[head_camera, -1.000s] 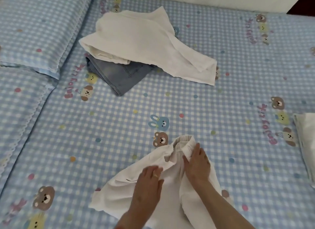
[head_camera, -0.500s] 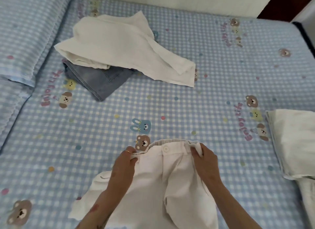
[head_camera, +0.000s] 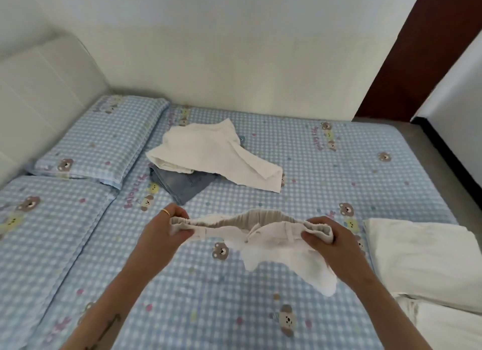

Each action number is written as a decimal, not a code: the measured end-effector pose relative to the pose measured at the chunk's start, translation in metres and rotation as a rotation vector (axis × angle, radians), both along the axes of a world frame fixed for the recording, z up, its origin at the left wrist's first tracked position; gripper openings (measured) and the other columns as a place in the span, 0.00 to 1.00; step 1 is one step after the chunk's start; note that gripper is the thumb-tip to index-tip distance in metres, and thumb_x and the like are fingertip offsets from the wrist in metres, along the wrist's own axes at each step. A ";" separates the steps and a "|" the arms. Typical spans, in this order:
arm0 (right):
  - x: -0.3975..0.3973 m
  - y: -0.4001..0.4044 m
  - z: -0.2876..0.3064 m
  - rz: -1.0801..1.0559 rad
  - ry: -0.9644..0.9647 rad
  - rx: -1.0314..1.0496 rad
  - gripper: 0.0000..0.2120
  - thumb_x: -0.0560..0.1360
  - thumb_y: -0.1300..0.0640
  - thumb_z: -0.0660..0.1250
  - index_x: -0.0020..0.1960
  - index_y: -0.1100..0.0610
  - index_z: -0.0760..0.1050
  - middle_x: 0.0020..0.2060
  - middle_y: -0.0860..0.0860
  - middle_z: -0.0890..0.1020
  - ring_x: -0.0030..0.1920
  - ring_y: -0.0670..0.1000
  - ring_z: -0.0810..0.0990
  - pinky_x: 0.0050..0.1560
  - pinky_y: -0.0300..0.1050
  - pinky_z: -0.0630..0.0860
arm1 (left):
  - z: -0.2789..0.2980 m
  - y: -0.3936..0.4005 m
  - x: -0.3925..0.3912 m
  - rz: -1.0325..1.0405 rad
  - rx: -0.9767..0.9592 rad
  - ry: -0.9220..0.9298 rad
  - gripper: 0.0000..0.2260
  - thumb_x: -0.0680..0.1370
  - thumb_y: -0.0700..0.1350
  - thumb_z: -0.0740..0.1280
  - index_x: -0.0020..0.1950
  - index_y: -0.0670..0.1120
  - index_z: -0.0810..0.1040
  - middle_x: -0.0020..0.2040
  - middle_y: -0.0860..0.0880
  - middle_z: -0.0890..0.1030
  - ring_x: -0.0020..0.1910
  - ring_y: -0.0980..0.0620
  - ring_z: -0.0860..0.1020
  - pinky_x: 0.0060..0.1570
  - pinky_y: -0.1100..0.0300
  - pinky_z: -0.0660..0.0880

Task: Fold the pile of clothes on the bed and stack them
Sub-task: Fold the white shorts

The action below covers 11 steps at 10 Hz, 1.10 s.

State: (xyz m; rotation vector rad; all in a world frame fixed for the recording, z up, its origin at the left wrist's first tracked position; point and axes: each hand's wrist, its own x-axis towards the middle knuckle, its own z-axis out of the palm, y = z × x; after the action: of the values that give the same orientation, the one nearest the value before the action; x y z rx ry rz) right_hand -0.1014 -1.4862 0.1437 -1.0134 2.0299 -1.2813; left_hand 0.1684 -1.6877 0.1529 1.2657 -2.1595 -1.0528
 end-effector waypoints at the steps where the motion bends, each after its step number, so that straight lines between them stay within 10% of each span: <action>1: 0.005 0.017 0.019 0.065 0.069 0.011 0.08 0.71 0.59 0.72 0.42 0.46 0.78 0.37 0.45 0.83 0.38 0.42 0.80 0.37 0.36 0.72 | 0.020 0.017 0.005 0.025 -0.046 0.022 0.08 0.71 0.41 0.73 0.38 0.50 0.75 0.32 0.52 0.79 0.31 0.57 0.75 0.28 0.62 0.66; 3: 0.014 0.047 0.004 0.180 0.193 0.093 0.09 0.71 0.60 0.72 0.44 0.47 0.79 0.39 0.43 0.81 0.40 0.40 0.78 0.39 0.30 0.70 | -0.015 0.042 0.026 -0.104 -0.240 -0.052 0.12 0.69 0.29 0.67 0.38 0.47 0.75 0.38 0.50 0.77 0.38 0.54 0.75 0.38 0.56 0.72; 5: 0.043 0.117 -0.137 0.466 0.374 0.397 0.09 0.76 0.58 0.64 0.53 0.48 0.76 0.47 0.43 0.77 0.49 0.43 0.73 0.49 0.32 0.67 | -0.176 0.117 0.071 -0.545 -0.354 -0.429 0.27 0.50 0.35 0.72 0.43 0.53 0.69 0.33 0.57 0.75 0.36 0.60 0.66 0.36 0.64 0.64; 7: 0.096 0.184 -0.254 0.733 0.587 0.645 0.18 0.49 0.51 0.80 0.38 0.45 0.80 0.35 0.40 0.79 0.35 0.40 0.78 0.32 0.29 0.70 | -0.302 0.205 0.101 -0.740 -0.093 -0.759 0.23 0.32 0.47 0.76 0.25 0.52 0.79 0.27 0.49 0.76 0.22 0.55 0.74 0.21 0.71 0.65; 8: 0.114 0.205 -0.285 0.685 0.607 0.684 0.23 0.33 0.49 0.81 0.26 0.45 0.78 0.25 0.38 0.76 0.24 0.36 0.73 0.23 0.27 0.65 | -0.325 0.239 0.119 -0.726 -0.112 -0.750 0.19 0.57 0.46 0.66 0.47 0.54 0.76 0.36 0.44 0.68 0.19 0.53 0.74 0.18 0.69 0.65; 9: 0.129 0.227 -0.311 0.663 0.549 0.672 0.25 0.30 0.55 0.82 0.27 0.48 0.80 0.27 0.40 0.78 0.23 0.37 0.74 0.24 0.28 0.67 | -0.343 0.270 0.137 -0.627 -0.174 -0.734 0.20 0.62 0.40 0.53 0.53 0.50 0.69 0.41 0.47 0.64 0.21 0.54 0.75 0.19 0.68 0.67; 11: 0.141 0.249 -0.328 0.608 0.402 0.594 0.27 0.38 0.68 0.81 0.35 0.50 0.83 0.37 0.42 0.81 0.27 0.39 0.79 0.29 0.26 0.71 | -0.347 0.290 0.140 -0.609 0.091 -0.871 0.40 0.43 0.39 0.74 0.55 0.49 0.69 0.32 0.48 0.81 0.24 0.48 0.78 0.20 0.67 0.71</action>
State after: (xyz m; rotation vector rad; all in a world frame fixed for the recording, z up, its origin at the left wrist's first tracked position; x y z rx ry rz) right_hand 0.0398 -1.2368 -0.1841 -1.4869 1.9471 -0.1501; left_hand 0.3089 -1.3974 -0.1937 1.2773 -3.3444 -0.8901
